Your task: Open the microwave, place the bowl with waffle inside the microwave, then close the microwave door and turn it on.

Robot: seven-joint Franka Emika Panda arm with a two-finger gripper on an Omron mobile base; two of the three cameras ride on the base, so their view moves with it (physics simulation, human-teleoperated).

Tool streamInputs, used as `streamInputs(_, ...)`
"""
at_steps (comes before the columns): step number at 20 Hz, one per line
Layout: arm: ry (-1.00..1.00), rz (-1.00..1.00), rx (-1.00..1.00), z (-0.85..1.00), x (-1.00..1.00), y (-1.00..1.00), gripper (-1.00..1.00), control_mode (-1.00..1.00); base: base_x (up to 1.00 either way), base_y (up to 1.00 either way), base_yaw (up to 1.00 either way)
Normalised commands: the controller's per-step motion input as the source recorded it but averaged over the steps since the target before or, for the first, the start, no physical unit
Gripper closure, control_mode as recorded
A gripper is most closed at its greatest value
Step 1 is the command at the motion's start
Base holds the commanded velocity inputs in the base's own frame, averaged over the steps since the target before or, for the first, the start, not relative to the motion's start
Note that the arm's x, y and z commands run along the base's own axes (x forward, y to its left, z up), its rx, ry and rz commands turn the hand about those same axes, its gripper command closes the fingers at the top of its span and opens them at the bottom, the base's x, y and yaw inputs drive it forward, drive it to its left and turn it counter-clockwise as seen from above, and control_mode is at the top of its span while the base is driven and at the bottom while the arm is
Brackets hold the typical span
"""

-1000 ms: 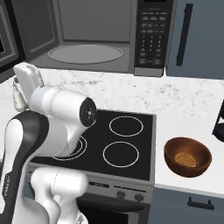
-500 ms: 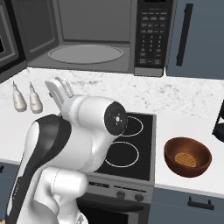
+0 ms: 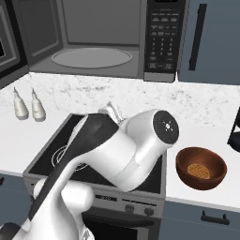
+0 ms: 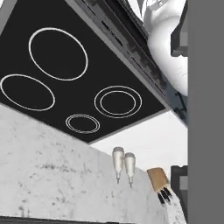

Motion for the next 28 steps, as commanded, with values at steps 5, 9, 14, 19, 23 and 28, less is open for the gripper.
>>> streamInputs(5,0.25,-0.06,0.01,-1.0,0.52,-1.0,-1.0,-1.0,0.0,0.0,0.0)
streamInputs(9,0.44,0.0,0.15,-0.5,0.97,-1.0,-1.0,-1.0,0.0,0.0,0.0)
streamInputs(14,0.47,0.0,0.27,0.0,0.33,-1.0,-1.0,-1.0,0.0,0.0,0.0)
streamInputs(19,0.2,-0.1,0.13,-0.21,-0.37,-0.98,-1.0,-1.0,0.0,0.0,0.0)
streamInputs(23,0.0,-0.03,0.02,-0.12,-0.18,-0.23,-1.0,-1.0,0.0,0.0,0.0)
streamInputs(28,0.04,-0.01,0.0,-0.5,-0.32,-0.33,-1.0,-1.0,0.0,0.0,0.0)
